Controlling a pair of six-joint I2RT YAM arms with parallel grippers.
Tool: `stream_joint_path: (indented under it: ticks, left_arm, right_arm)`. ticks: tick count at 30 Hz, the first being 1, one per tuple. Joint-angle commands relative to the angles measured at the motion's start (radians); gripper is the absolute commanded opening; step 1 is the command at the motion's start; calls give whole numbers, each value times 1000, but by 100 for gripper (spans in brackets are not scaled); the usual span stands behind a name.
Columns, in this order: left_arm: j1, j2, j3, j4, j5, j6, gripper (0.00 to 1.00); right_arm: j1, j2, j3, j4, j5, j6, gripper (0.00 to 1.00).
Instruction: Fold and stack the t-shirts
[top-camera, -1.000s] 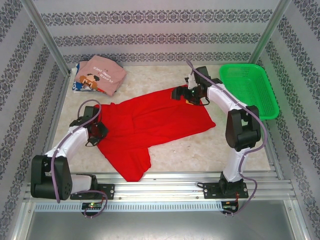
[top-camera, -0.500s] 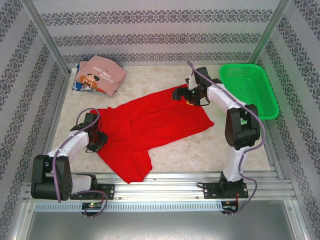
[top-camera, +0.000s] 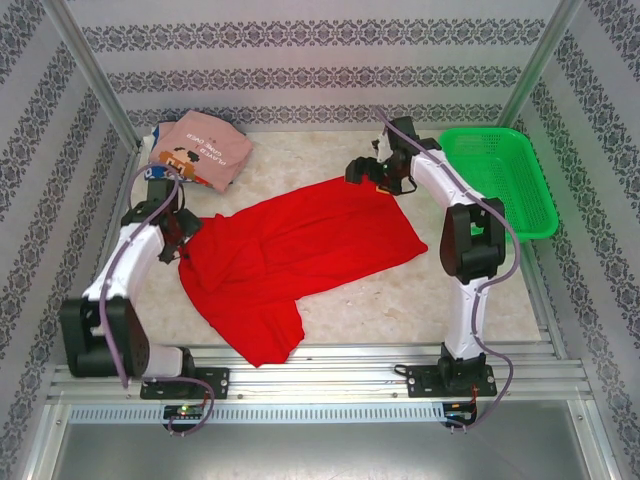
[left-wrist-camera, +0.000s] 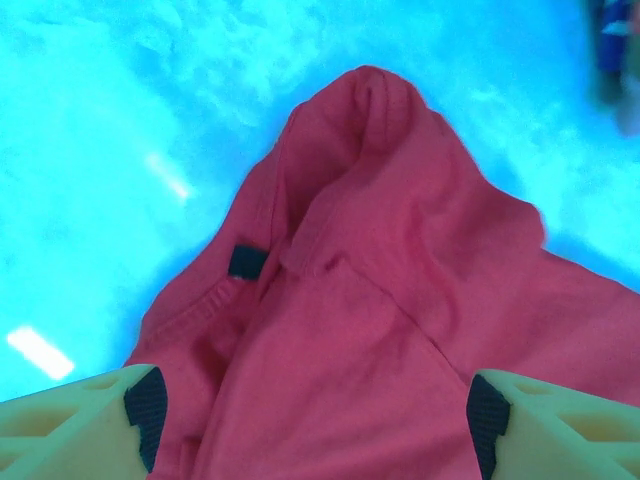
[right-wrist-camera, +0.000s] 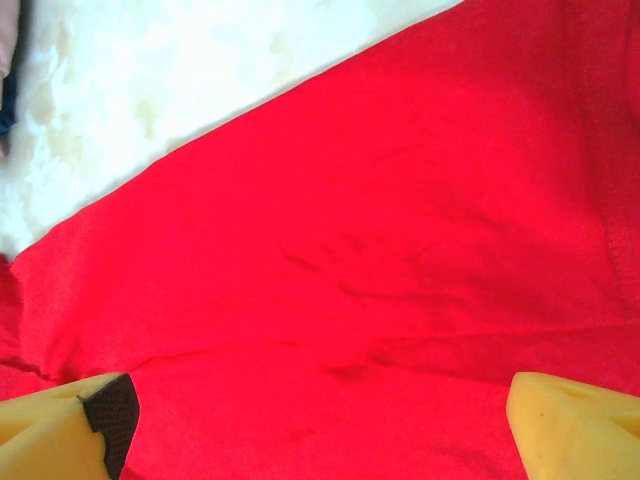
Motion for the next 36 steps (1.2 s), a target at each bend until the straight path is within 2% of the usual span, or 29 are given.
stream_joint_path:
  ticks: [1, 5, 8, 12, 16, 19, 20, 25, 27, 31, 32, 34, 36]
  left_arm:
    - [29, 122, 41, 55, 4, 48, 78]
    - [68, 242, 86, 114, 1, 77, 74]
    - [93, 302, 100, 211, 41, 100, 75]
    - [97, 390, 135, 266, 114, 124, 73]
    - [97, 477, 170, 255, 162, 141, 66]
    - [95, 525, 194, 241, 187, 150, 52]
    - [95, 543, 205, 229, 189, 156, 44]
    - [95, 604, 271, 203, 206, 180, 16]
    - [95, 619, 306, 192, 197, 184, 11]
    - [95, 662, 396, 159, 187, 199, 9]
    - [95, 677, 423, 147, 188, 202, 9]
    - [95, 693, 455, 143, 183, 202, 9]
    - [95, 700, 474, 143, 173, 198, 9]
  right_arm:
    - [-10, 51, 78, -75, 39, -16, 95]
    - [-19, 104, 152, -113, 56, -16, 95]
    - [-31, 160, 223, -142, 81, -17, 95]
    - [-47, 262, 375, -226, 112, -15, 95]
    - [-52, 385, 572, -307, 100, -13, 94]
    - [-47, 460, 682, -363, 102, -21, 93]
    - [-47, 474, 696, -363, 97, -19, 91]
    - [-52, 522, 733, -330, 96, 5, 86]
    - [-53, 541, 753, -324, 100, 24, 80]
    - [-59, 573, 766, -314, 107, 62, 68]
    - [-63, 581, 766, -307, 99, 81, 62]
    - [-68, 594, 771, -300, 96, 116, 43]
    - [-77, 601, 773, -306, 131, 141, 31]
